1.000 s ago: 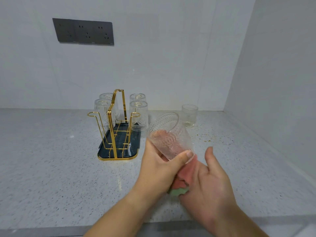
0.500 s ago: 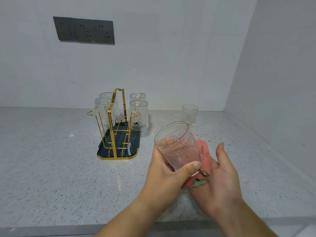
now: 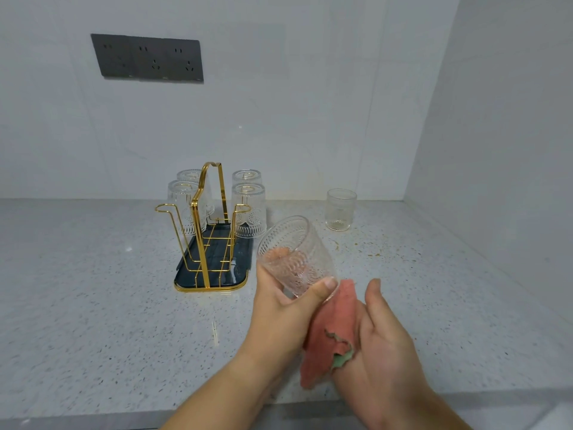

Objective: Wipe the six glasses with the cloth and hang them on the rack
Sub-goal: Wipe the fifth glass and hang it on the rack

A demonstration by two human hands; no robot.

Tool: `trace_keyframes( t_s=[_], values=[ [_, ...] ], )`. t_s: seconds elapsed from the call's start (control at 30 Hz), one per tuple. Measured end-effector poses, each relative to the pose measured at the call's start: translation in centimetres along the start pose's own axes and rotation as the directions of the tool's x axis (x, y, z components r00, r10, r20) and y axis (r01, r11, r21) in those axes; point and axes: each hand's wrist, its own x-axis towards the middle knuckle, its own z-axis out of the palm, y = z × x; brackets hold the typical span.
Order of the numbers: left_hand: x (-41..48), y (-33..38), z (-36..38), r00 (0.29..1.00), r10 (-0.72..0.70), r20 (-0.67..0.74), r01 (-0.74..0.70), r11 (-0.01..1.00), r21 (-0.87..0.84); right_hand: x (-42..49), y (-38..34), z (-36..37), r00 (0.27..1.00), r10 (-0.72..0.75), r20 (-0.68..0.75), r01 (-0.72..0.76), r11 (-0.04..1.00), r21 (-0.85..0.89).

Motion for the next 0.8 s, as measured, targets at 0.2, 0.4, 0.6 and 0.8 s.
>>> trace_keyframes(
  t_s=[0.2, 0.4, 0.6, 0.8],
  values=[
    [-0.9, -0.6, 1.4, 0.997, -0.036, 0.065, 0.046, 0.988, -0.146, 1.4, -1.2, 1.2, 0.975, -0.102, -0.196, 0.114, 0.992, 0.055],
    [-0.4, -1.1, 0.8, 1.0, -0.01, 0.01, 0.01, 1.0, -0.02, 0.7, -1.5, -0.1, 0.992, 0.042, -0.121, -0.029, 0.994, 0.108],
    [-0.1, -1.1, -0.8, 0.998, -0.025, 0.064, 0.016, 0.992, 0.129, 0.7, -2.9, -1.2, 0.974, 0.042, -0.223, -0.058, 0.996, -0.065],
    [-1.3, -1.3, -0.4, 0.988, -0.074, 0.138, 0.05, 0.985, 0.167, 1.3, -4.6, -2.7, 0.872, -0.28, -0.402, 0.027, 0.847, -0.531]
  ],
)
